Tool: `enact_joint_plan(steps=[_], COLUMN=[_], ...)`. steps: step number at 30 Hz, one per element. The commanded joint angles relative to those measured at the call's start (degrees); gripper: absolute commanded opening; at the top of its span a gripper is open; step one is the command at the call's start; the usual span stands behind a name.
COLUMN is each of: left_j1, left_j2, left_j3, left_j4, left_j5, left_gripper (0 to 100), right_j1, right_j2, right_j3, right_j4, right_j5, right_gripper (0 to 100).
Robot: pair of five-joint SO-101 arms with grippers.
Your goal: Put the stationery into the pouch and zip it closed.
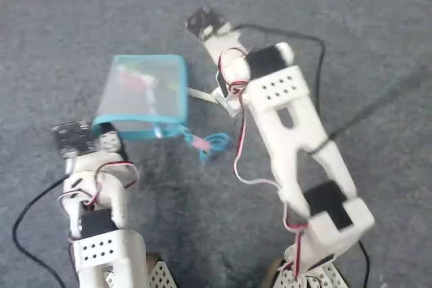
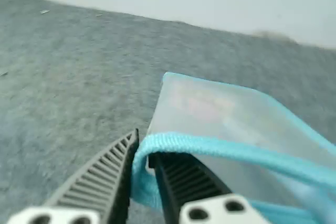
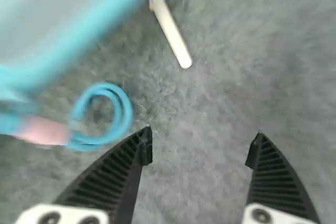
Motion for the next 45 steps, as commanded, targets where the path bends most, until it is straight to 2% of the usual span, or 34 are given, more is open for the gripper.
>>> enact_joint_plan(steps=[1,11,19,24,30,33,35,39,45], left_j1=[-1.76,0.44,0.53,1.85,2.55,2.55,2.55,2.64,3.87], left_j2=[0.18,-0.09,-0.09,-0.09,-0.09,-0.09,-0.09,-0.09,-0.09], left_j3=[-4.35,-3.47,-3.47,-3.12,-2.86,-2.86,-2.86,-2.51,-2.24], left_j4=[-1.14,-1.23,-1.23,-1.14,-1.14,-1.14,-1.14,-1.23,-1.14], left_j5=[1.41,-0.88,-0.88,-0.88,-0.97,-0.97,-0.97,-0.97,-0.97], left_gripper=[1,1,1,1,1,1,1,1,1], right_j1=[-0.92,-1.01,-0.92,-0.48,1.27,1.54,1.89,4.0,11.56], right_j2=[4.79,13.85,19.56,21.93,22.11,22.2,21.85,20.79,14.55], right_j3=[1.49,1.41,1.49,1.49,1.49,1.49,1.41,-0.97,-2.11], right_j4=[-8.84,-17.8,-24.66,-25.19,-24.66,-22.73,-19.74,-8.92,5.58], right_j5=[5.01,17.85,18.9,18.9,18.46,18.46,17.93,9.41,3.16], right_gripper=[27.7,27.7,27.4,26.8,7.2,0.3,1.0,0.6,0.6])
